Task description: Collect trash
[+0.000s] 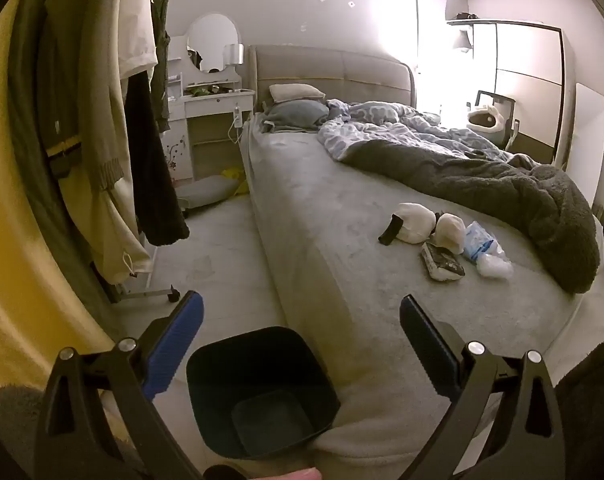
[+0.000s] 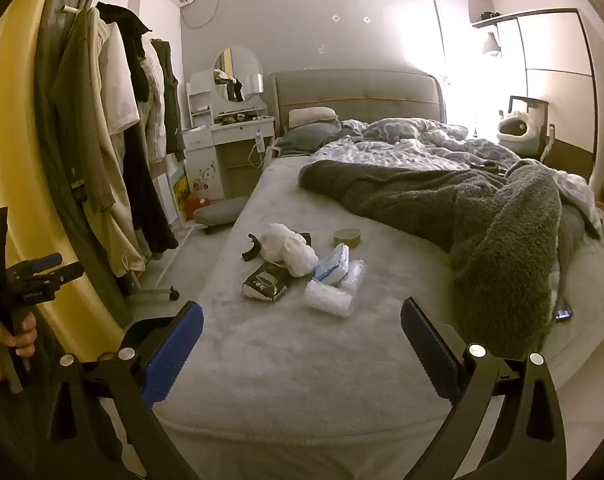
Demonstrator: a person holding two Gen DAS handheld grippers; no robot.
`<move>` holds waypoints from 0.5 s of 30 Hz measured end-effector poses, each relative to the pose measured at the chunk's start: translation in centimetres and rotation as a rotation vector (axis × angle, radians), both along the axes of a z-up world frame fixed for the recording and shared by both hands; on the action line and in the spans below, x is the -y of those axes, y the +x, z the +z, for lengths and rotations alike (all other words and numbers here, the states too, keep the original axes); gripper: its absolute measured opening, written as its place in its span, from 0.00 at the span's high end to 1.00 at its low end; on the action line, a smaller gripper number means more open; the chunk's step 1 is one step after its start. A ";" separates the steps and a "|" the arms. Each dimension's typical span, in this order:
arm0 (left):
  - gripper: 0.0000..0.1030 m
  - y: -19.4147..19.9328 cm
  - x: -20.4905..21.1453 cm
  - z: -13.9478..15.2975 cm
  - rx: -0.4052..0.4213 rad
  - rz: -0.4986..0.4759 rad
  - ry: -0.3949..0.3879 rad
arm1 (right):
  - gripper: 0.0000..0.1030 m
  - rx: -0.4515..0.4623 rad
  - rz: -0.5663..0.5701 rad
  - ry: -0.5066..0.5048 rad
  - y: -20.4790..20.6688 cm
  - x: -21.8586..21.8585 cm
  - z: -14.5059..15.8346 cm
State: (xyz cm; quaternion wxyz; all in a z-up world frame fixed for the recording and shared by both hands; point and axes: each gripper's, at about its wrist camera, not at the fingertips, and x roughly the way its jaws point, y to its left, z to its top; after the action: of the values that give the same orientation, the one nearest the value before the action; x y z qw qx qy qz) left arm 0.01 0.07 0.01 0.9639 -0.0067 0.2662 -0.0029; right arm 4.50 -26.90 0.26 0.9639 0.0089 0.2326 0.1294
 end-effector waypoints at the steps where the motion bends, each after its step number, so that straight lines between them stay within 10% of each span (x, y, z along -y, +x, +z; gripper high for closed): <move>1: 0.03 0.0 0.0 0.0 -0.001 0.000 0.001 | 0.03 -0.001 0.000 -0.002 0.0 0.0 0.0; 15: 0.03 -0.1 0.2 -0.1 -0.005 0.000 0.009 | 0.03 -0.004 -0.002 0.014 0.1 0.2 0.4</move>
State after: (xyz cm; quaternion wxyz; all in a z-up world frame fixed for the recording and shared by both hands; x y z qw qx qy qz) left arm -0.08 -0.16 -0.06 0.9632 -0.0025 0.2688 -0.0016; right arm 4.65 -27.09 0.69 0.9635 0.0161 0.2334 0.1300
